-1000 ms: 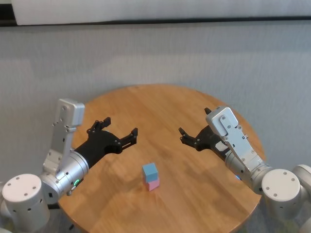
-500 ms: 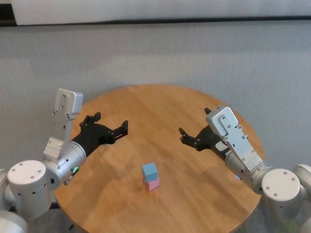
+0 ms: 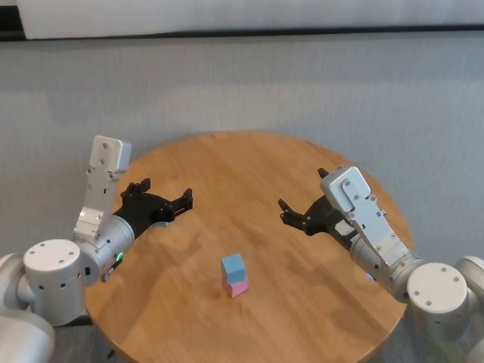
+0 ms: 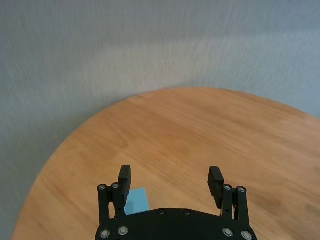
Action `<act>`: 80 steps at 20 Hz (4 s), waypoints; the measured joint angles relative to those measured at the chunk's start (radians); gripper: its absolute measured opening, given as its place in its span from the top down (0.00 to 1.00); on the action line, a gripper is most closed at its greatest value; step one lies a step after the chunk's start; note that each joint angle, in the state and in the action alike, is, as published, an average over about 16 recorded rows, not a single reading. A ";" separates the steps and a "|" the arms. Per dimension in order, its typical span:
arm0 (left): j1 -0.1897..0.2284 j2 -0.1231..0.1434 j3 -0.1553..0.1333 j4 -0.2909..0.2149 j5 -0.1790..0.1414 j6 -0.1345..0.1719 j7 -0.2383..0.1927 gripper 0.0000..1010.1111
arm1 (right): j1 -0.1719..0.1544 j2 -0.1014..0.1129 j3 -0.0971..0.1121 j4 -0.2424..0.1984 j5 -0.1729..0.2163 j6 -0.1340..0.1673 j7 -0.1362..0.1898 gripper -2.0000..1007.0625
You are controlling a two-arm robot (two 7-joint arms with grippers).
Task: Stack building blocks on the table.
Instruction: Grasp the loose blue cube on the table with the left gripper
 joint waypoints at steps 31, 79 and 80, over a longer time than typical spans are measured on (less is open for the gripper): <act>-0.142 -0.086 -0.063 0.352 0.058 -0.074 -0.031 0.01 | 0.000 0.000 0.000 0.000 0.001 0.001 0.000 0.00; -0.229 -0.109 -0.079 0.545 0.088 -0.150 -0.089 0.37 | 0.000 0.000 0.000 0.000 0.001 0.001 0.000 0.00; -0.229 -0.109 -0.079 0.544 0.088 -0.150 -0.089 0.40 | 0.000 0.000 0.000 0.000 0.001 0.001 0.000 0.00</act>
